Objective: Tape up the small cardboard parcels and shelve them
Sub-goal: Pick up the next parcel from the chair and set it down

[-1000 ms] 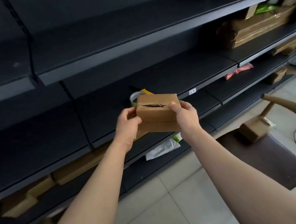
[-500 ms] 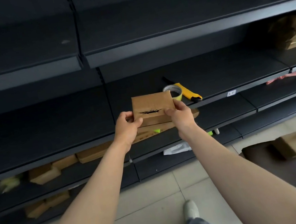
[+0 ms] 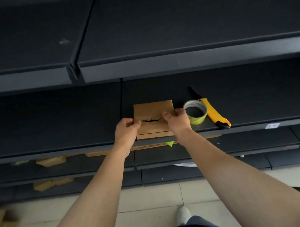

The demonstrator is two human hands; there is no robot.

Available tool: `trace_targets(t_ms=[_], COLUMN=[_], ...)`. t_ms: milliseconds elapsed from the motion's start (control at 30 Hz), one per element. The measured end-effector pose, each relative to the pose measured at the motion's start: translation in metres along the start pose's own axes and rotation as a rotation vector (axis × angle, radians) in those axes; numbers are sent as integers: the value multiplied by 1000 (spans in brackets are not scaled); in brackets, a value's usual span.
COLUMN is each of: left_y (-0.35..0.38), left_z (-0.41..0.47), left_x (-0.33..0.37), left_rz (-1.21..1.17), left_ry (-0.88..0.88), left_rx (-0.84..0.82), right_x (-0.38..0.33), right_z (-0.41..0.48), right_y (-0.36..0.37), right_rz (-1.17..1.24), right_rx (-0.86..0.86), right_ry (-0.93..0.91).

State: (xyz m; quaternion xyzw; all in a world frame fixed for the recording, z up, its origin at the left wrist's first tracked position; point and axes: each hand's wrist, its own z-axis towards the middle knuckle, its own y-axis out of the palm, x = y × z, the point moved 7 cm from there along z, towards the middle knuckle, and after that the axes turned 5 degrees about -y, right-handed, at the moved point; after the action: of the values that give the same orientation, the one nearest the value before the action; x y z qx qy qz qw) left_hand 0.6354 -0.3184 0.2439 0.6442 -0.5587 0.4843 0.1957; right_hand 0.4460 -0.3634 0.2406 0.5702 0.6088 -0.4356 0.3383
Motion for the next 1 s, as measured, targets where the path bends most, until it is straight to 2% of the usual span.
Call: trace_targets(t_ms=[167,400,533,1000], left_y=[2,2,0,-7], left_z=[8,10,16,33], left_x=[6,1,6,8], left_rz=[1,-61,2,72], left_ry=[35,-17,6,37], left_rx=[113,127,145,-2], right_x=[-5,-3,-6,-3], right_z=[22,25,21,3], right_y=[4,8,11,12], right_rz=[-72,-104,-138,-144], right_rx=[-18,2,31,117], right_ry=[-47,-66,-73,-48])
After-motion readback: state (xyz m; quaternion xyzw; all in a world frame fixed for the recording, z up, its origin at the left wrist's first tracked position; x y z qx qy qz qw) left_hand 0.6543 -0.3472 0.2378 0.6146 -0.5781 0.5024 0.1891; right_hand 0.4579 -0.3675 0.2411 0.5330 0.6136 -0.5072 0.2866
